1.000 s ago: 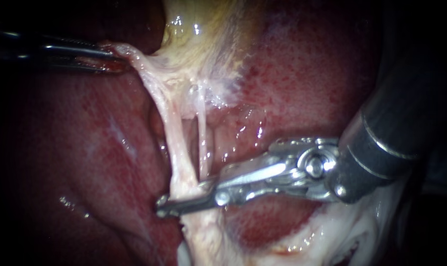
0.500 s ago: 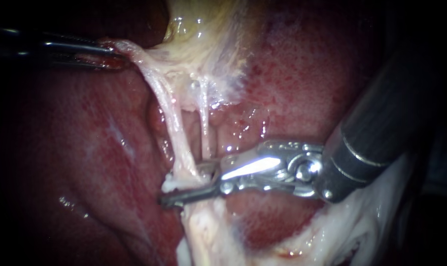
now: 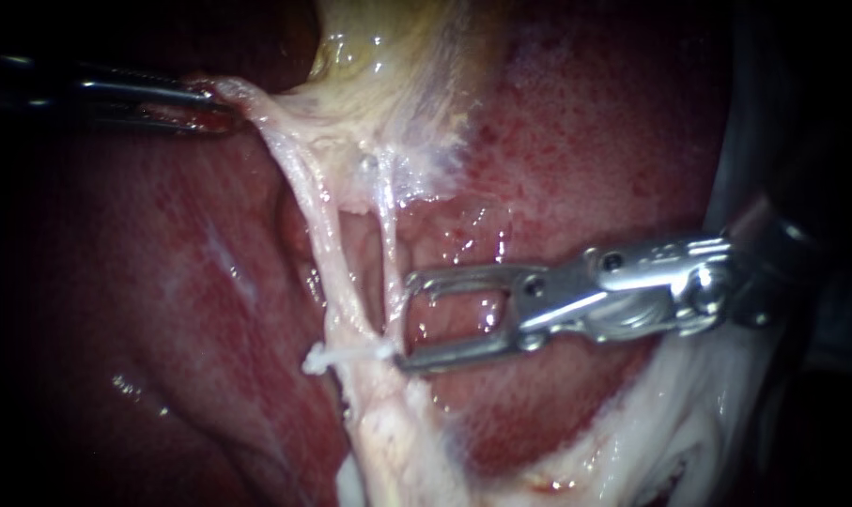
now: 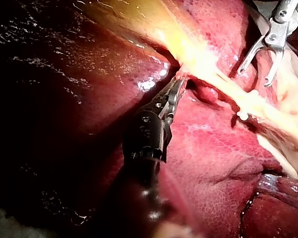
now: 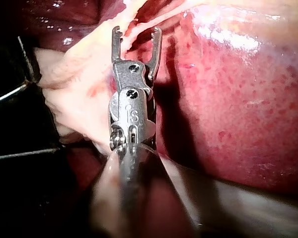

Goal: Going back first clip left tube

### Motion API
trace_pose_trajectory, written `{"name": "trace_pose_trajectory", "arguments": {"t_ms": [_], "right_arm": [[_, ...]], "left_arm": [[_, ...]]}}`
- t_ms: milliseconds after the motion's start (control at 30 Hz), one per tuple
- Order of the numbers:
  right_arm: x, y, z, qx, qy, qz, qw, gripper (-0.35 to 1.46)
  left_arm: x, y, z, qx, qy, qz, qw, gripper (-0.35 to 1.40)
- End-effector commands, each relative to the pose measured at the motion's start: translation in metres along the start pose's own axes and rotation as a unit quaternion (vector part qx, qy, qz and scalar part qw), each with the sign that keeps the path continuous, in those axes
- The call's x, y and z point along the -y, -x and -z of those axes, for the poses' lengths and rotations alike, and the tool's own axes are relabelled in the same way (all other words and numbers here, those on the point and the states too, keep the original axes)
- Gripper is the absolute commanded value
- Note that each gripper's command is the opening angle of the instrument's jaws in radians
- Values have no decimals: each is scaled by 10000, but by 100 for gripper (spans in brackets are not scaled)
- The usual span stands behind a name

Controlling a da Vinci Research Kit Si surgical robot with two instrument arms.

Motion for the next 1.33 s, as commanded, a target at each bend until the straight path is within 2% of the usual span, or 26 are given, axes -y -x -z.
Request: {"name": "trace_pose_trajectory", "arguments": {"t_ms": [33,100,233,333,600,867,933,1333], "right_arm": [[1,-1,10,-14,-6,78,10000,50],[1,-2,24,28,22,203,9998,50],[0,-5,51,311,107,443,9985,49],[-2,-8,65,475,171,454,9977,48],[-5,-14,75,484,359,365,9975,50],[-4,-13,76,485,356,370,9975,50],[-4,-12,76,485,354,371,9975,50],[-1,-13,76,485,355,371,9975,50]], "left_arm": [[0,0,0,0,7,-1,10000,-35],[0,0,0,1,7,-2,10000,-35],[1,0,0,1,8,-2,10000,-35],[2,1,-1,0,5,-4,10000,-35],[1,7,-13,-12,-35,-19,10000,-35],[7,32,-56,39,24,-98,9999,-35],[9,34,-61,53,24,-108,9999,-35],[9,35,-62,57,41,-112,9999,-35]]}}
